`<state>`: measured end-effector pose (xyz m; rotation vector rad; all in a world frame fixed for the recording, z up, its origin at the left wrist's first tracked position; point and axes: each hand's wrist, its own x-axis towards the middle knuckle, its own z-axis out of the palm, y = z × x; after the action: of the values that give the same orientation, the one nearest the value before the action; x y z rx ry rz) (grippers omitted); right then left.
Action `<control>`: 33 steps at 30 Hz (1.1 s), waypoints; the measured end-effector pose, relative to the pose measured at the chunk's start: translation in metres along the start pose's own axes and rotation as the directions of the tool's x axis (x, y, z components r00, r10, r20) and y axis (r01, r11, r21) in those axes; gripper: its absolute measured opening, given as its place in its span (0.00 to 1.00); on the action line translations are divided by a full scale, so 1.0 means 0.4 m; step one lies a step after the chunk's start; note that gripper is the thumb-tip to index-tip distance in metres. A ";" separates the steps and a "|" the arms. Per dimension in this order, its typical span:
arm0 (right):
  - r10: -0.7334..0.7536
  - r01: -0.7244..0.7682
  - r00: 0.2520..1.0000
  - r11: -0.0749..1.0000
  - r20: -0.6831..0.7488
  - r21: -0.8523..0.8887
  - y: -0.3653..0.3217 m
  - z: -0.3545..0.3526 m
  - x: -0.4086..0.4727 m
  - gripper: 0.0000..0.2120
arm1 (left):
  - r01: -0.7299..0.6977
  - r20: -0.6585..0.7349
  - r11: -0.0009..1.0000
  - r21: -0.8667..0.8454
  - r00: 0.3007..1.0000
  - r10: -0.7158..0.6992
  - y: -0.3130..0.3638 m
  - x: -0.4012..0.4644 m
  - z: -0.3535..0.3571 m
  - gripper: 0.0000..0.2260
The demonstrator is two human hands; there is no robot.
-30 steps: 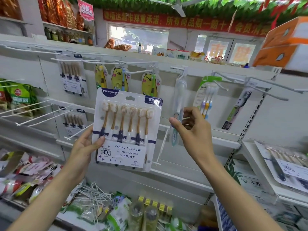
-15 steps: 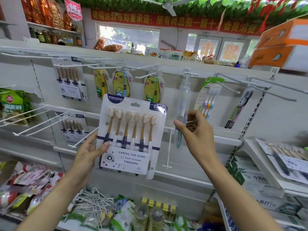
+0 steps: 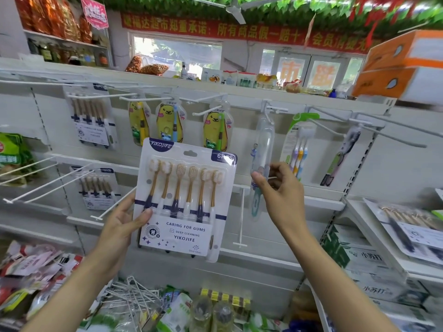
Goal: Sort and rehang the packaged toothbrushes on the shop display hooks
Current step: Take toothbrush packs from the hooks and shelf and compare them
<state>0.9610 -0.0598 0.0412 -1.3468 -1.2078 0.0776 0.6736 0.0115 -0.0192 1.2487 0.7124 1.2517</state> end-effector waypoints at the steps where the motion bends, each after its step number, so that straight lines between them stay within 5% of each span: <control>1: 0.019 -0.019 1.000 1.000 -0.001 -0.002 0.007 0.001 0.011 0.09 | 0.004 0.012 1.000 -0.009 1.000 -0.004 0.003 -0.003 0.009 0.18; 13: 0.096 -0.102 0.994 0.984 -0.041 -0.145 0.126 0.060 0.214 0.10 | 0.016 0.029 1.000 -0.010 0.999 -0.016 0.011 -0.032 0.047 0.20; 19: 0.119 -0.127 0.991 0.977 -0.056 -0.172 0.187 0.089 0.285 0.11 | 0.011 0.067 0.999 -0.049 0.998 -0.007 0.005 -0.045 0.038 0.39; 22: 0.141 -0.148 0.989 0.969 -0.046 -0.196 0.203 0.093 0.308 0.14 | 0.008 0.020 0.997 -0.072 1.000 -0.007 0.006 -0.054 0.049 0.25; 33: 0.184 -0.198 0.978 0.966 -0.100 -0.167 0.256 0.103 0.267 0.27 | 0.020 -0.102 0.999 -0.031 0.995 -0.023 -0.041 -0.080 0.025 0.21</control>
<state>1.0390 0.0708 0.0189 -1.6050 -1.0306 0.0516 0.6800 -0.0194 -0.0392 1.1562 0.7766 1.3111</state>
